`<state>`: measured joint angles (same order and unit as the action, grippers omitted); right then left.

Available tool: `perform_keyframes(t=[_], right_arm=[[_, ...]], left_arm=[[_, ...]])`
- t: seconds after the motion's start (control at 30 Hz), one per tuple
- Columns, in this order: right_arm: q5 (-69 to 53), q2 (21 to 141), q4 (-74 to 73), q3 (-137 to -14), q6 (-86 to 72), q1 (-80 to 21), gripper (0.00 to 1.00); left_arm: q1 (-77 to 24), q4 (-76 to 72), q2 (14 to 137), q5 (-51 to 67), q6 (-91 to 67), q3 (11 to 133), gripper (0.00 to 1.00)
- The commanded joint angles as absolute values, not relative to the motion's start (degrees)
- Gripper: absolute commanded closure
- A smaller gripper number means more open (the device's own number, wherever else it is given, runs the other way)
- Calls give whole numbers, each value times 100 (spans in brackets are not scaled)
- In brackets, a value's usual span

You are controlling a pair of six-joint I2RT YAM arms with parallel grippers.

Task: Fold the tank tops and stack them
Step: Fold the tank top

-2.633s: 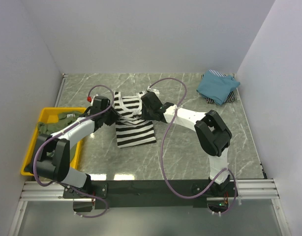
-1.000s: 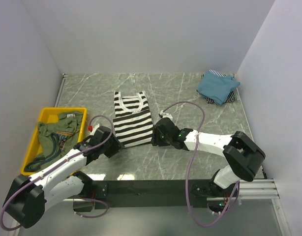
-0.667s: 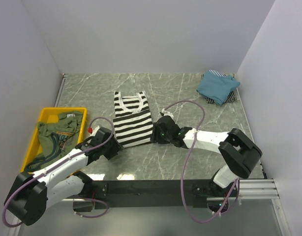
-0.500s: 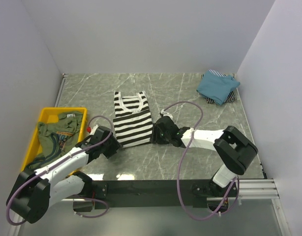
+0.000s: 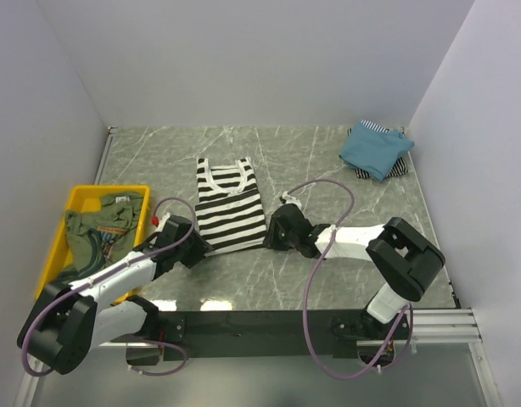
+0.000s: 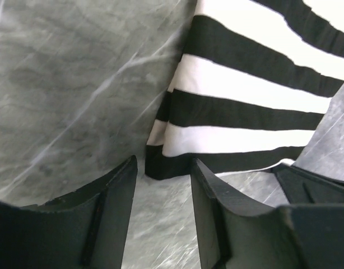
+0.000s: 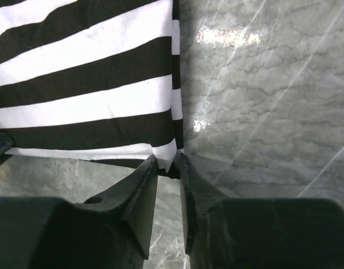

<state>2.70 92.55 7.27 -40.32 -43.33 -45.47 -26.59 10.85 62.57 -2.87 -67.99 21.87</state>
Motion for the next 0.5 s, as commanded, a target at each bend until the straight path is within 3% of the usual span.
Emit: perform_keyframes(t=[0.0, 0.17, 0.37, 0.47], right_arm=[[255, 9150, 598, -3841, -4359, -4526, 74], [220, 9035, 624, -3718, -4386, -4526, 83], [185, 8886, 633, -3639, -4360, -4526, 99], [158, 8833, 580, -3647, -4342, -4526, 100]], left_arm=[[-2646, 1002, 6425, -386, -6803, 2030, 51], [-2689, 914, 6591, -519, -6768, 2013, 59], [-2829, 765, 6820, -536, -6776, 1986, 85], [-2987, 887, 6786, -589, -6802, 2065, 97]])
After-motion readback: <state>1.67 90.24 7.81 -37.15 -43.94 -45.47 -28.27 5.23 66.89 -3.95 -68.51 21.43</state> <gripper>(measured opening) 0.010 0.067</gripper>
